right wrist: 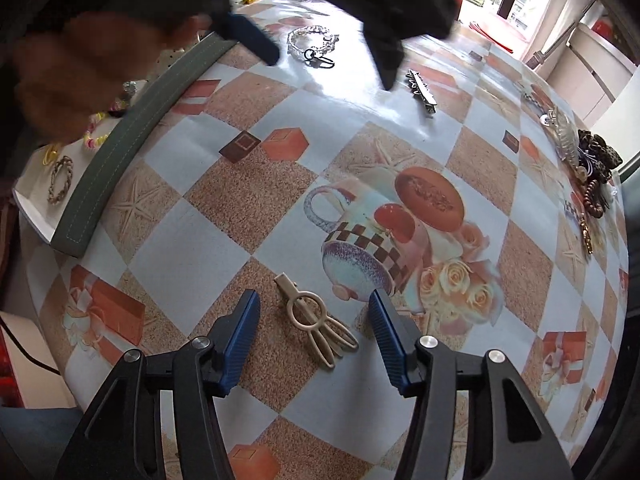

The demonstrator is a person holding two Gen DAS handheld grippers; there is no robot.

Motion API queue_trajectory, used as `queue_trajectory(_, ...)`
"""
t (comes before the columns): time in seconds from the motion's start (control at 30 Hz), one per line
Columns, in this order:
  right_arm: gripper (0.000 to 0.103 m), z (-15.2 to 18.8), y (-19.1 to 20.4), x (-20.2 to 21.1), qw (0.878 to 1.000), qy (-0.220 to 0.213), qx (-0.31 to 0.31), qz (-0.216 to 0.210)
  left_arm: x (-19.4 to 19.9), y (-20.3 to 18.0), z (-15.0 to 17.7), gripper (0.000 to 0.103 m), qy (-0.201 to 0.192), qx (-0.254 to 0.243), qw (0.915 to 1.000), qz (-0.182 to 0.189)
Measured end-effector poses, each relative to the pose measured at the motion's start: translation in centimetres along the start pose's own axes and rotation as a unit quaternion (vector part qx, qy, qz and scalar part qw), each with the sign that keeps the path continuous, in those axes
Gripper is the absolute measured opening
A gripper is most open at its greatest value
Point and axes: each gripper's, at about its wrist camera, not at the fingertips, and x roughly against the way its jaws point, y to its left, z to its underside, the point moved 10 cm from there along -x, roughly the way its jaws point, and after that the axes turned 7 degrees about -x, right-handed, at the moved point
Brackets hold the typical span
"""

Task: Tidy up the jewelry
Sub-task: 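Move both open tools back over the table toward the remaining clips, then grasp the gold scissor-shaped clip with right tool while left grasps the silver barrette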

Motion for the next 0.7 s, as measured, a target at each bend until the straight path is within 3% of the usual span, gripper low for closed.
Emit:
queue_trajectory(0.23, 0.041, 0.3, 0.5, 0.4, 1.0, -0.008, 0.01, -0.008, -2.1, -1.8, -3.0, 0.084, -0.002, -0.005, 1.0, 0.007)
queue_trajectory(0.37, 0.021, 0.1, 0.4, 0.4, 1.0, -0.01, 0.01, -0.008, -3.3, -2.4, -4.1, 0.077, 0.001, -0.009, 0.9999, 0.005)
queue_trajectory(0.63, 0.021, 0.0, -0.2, 0.4, 1.0, -0.013, -0.008, -0.016, -4.6, -3.4, -5.0, 0.077, 0.002, -0.029, 0.9995, -0.016)
queue_trajectory(0.7, 0.021, 0.0, -0.5, 0.5, 1.0, -0.012, -0.017, -0.019, -4.8, -3.6, -5.3, 0.068, 0.001, -0.03, 0.9993, -0.021)
